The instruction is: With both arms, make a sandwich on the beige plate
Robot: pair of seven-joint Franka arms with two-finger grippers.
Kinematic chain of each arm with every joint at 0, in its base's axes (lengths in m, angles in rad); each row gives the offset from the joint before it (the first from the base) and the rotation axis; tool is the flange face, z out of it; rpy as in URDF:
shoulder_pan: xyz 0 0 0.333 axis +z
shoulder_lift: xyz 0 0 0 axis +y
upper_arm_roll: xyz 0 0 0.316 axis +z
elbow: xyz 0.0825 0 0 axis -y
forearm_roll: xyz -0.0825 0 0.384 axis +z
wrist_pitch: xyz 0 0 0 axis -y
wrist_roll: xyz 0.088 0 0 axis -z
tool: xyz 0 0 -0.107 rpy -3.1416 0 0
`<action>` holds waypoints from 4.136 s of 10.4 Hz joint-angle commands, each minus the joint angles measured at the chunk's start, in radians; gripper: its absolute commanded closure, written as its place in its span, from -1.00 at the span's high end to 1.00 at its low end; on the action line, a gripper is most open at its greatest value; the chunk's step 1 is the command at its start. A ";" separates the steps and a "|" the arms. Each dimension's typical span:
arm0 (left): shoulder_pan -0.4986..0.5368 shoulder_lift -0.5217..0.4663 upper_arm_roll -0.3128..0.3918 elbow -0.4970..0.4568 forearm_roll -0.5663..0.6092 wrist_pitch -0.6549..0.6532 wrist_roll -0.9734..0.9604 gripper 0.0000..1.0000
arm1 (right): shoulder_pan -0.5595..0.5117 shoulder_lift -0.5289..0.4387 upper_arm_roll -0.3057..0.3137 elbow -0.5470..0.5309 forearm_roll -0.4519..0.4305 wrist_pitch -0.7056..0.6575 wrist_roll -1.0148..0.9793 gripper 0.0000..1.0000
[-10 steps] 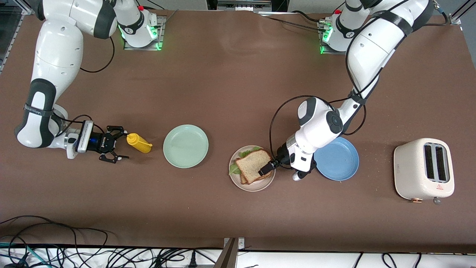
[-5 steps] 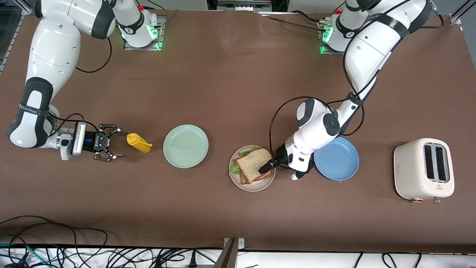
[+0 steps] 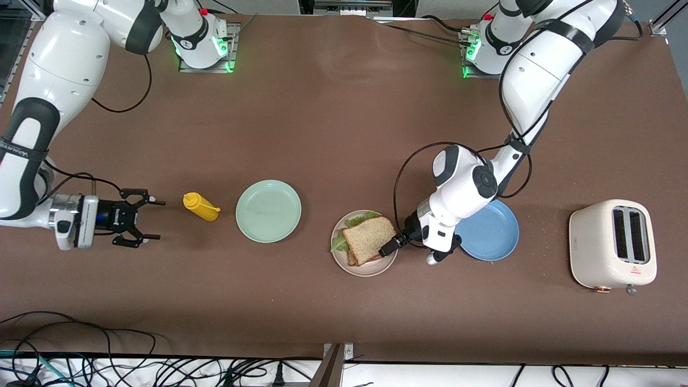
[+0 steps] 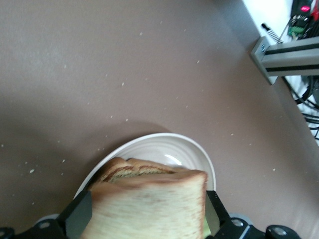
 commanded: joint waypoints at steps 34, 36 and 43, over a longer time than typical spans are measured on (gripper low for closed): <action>-0.047 -0.580 0.494 0.133 0.134 -1.065 0.636 1.00 | -0.338 -0.928 0.840 -0.249 -1.517 0.392 1.812 1.00; -0.049 -0.580 0.494 0.133 0.140 -1.068 0.636 1.00 | -0.337 -0.930 0.841 -0.246 -1.521 0.414 1.803 1.00; -0.049 -0.580 0.491 0.130 0.143 -1.074 0.636 1.00 | -0.338 -0.905 0.841 -0.197 -1.516 0.382 1.798 1.00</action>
